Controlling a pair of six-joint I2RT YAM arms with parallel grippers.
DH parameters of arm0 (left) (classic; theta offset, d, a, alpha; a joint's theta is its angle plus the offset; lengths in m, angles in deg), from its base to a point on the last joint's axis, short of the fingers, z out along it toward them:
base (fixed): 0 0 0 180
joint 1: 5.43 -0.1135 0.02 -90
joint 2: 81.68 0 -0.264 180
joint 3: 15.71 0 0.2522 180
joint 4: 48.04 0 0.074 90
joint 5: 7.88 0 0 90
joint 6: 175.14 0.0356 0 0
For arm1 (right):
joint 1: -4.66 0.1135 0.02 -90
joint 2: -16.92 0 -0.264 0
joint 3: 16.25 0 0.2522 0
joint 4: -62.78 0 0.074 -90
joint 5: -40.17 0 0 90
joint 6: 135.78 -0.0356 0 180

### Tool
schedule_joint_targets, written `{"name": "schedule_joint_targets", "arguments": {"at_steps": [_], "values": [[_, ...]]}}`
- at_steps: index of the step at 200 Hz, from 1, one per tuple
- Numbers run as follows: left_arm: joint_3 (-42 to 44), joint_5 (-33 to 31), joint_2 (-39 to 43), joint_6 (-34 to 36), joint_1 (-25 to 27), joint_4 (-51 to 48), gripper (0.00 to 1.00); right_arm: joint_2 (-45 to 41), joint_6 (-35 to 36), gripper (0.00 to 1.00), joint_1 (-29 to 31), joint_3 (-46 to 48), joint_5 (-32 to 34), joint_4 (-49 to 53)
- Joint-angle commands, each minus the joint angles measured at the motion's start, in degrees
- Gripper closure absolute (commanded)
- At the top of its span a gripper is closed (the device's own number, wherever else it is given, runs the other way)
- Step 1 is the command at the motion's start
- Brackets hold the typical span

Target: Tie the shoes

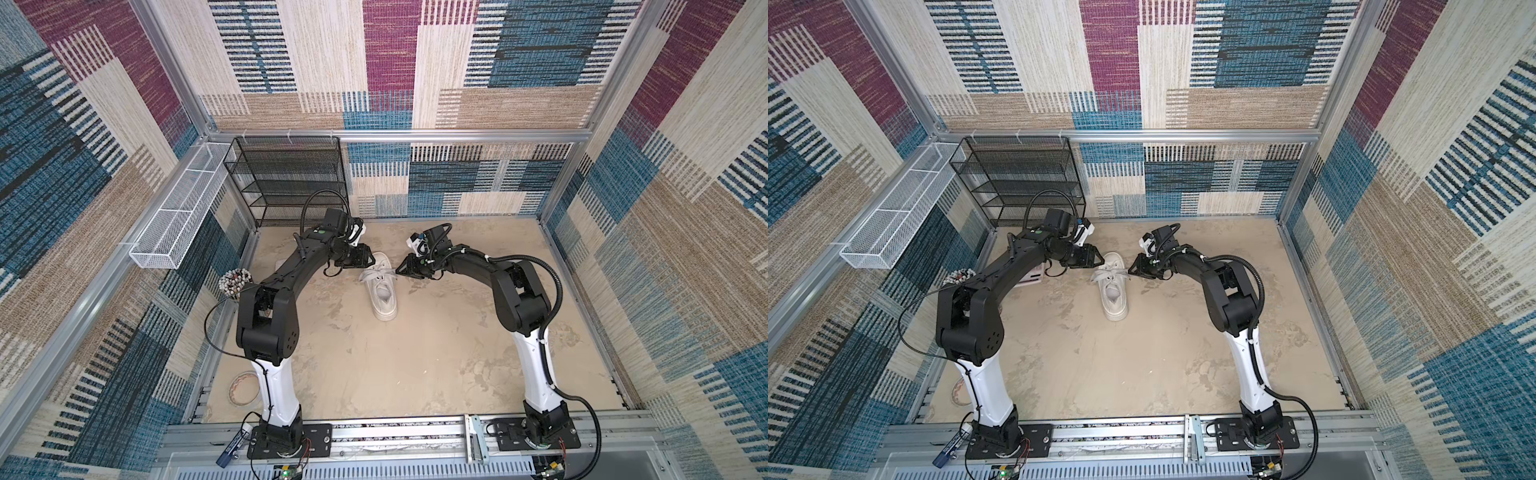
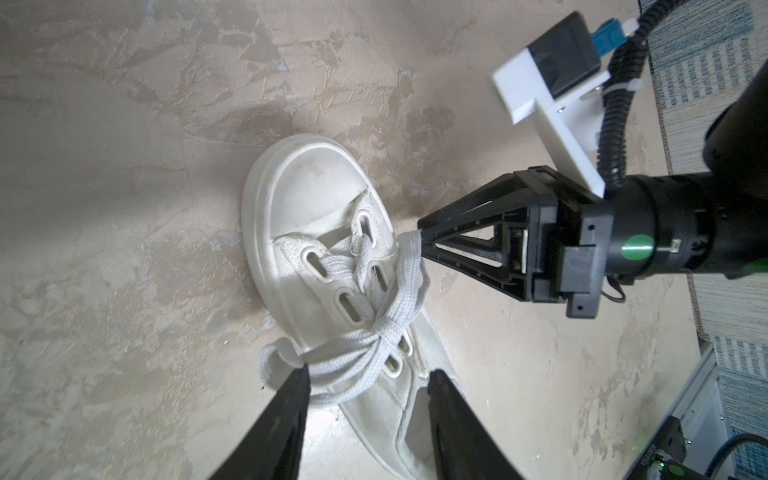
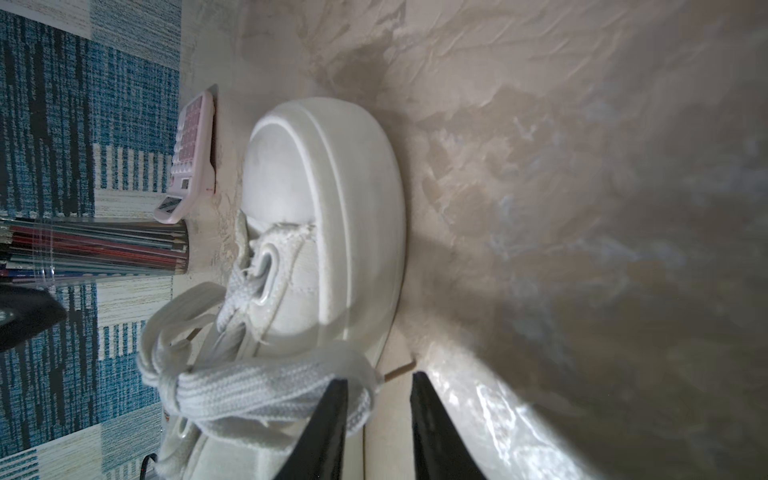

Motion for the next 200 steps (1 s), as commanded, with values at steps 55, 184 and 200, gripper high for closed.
{"name": "schedule_joint_targets", "arguments": {"at_steps": [55,184,200], "values": [[2.9,-1.2,2.0,1.6,-0.9,0.1,0.50,-2.8,-0.7,0.99,0.2,-1.1,-0.8,-2.2],[5.7,-0.3,3.6,1.3,-1.3,0.8,0.50,2.5,-1.0,1.00,0.1,-11.5,1.9,-1.1],[6.2,0.0,3.6,1.3,-1.3,0.9,0.50,5.8,-0.5,1.00,0.1,-15.5,0.2,1.6]]}}
